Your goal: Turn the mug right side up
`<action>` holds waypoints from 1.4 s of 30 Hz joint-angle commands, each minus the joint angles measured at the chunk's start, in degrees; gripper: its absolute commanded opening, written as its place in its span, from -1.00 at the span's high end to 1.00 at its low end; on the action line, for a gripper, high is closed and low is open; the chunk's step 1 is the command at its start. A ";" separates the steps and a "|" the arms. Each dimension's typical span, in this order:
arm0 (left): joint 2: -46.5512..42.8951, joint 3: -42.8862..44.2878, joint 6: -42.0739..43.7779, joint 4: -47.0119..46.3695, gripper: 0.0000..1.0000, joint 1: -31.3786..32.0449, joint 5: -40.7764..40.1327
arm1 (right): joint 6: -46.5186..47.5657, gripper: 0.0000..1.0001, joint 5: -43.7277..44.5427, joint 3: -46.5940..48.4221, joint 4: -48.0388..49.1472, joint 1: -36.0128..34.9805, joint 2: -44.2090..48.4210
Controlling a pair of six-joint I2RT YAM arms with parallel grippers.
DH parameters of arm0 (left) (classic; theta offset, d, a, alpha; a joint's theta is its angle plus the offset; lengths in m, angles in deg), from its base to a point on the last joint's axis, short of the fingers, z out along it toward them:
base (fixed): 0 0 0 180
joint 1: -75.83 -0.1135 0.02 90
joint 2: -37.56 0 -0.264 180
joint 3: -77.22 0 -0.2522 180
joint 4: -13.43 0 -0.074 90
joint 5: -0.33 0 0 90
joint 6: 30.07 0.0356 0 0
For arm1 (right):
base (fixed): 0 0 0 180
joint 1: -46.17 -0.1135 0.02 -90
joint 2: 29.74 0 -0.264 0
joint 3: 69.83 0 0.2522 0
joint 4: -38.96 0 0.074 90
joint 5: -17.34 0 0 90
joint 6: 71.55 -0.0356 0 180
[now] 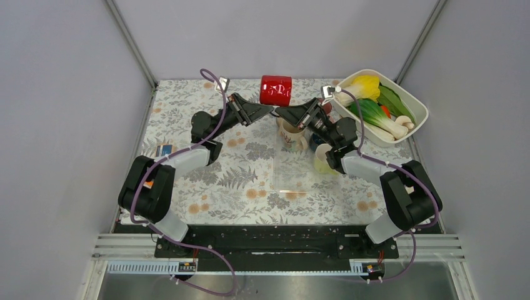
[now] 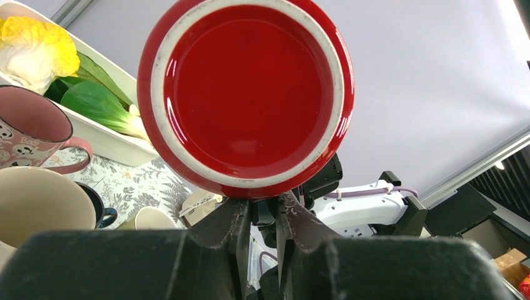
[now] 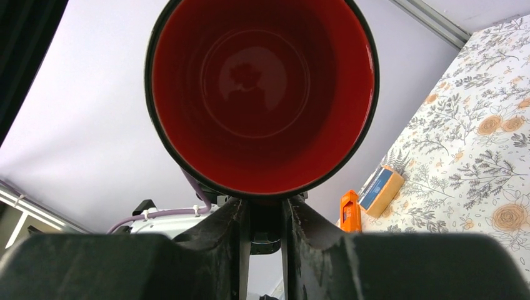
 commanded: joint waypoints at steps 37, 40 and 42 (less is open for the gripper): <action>-7.76 4.78 11.50 6.11 -0.98 -2.96 11.97 | 30.81 1.00 -11.00 7.42 -26.45 9.84 24.78; -10.26 6.48 14.04 10.64 -0.98 -8.10 14.27 | 41.09 1.00 -13.10 9.06 -38.62 9.95 28.43; -11.41 7.19 14.73 12.49 -0.98 -12.07 16.10 | 49.38 1.00 -14.26 10.64 -47.73 9.96 30.71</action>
